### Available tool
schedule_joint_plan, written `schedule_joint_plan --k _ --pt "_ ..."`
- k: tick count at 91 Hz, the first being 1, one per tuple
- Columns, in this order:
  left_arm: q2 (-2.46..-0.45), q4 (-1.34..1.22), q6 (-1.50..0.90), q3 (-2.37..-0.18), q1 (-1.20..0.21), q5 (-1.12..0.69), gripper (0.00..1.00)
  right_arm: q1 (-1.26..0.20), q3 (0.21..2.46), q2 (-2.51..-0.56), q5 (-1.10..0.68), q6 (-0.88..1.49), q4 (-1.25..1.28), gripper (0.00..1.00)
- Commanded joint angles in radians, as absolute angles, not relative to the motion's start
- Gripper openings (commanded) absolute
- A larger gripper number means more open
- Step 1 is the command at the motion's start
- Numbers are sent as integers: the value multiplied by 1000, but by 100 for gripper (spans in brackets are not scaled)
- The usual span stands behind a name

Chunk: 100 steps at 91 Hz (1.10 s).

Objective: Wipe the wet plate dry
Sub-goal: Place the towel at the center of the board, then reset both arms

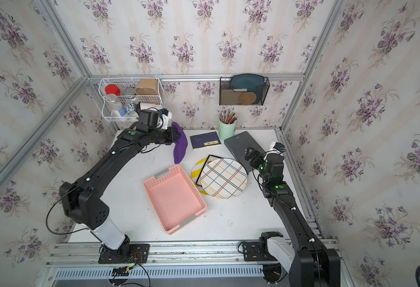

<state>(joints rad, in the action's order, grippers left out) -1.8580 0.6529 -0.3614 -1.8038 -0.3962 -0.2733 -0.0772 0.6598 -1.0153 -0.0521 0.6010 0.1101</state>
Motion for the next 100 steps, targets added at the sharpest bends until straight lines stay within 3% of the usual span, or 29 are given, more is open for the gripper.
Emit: schedule_joint_plan --k 1,12,37,47,57,67,76,84,100 --pt "-2014 1017 -369 -1995 -389 -109 89 -77 668 -987 -88 577 57 100" --pt "-2037 1114 -353 -2039 -388 -122 91 -77 657 -935 -72 550 20 100" --pt "-1820 1073 -310 -1886 -388 -117 90 -76 610 -891 -35 525 3 100" --pt "-1513 737 -302 -1504 -387 -19 89 -76 512 -853 124 432 23 100" --pt "-1161 379 -274 -1012 -368 146 87 -76 293 -808 277 273 243 100" --pt "-992 256 -145 -740 -331 185 91 -77 146 -804 334 158 462 100" --pt "-931 207 -96 -613 -315 269 86 -77 81 -911 315 150 688 100" --pt "-930 34 -50 -493 -280 281 84 -77 168 -1102 288 142 748 100" --pt "-1137 -341 -29 -370 -193 252 84 -75 214 -1431 281 62 1207 100"
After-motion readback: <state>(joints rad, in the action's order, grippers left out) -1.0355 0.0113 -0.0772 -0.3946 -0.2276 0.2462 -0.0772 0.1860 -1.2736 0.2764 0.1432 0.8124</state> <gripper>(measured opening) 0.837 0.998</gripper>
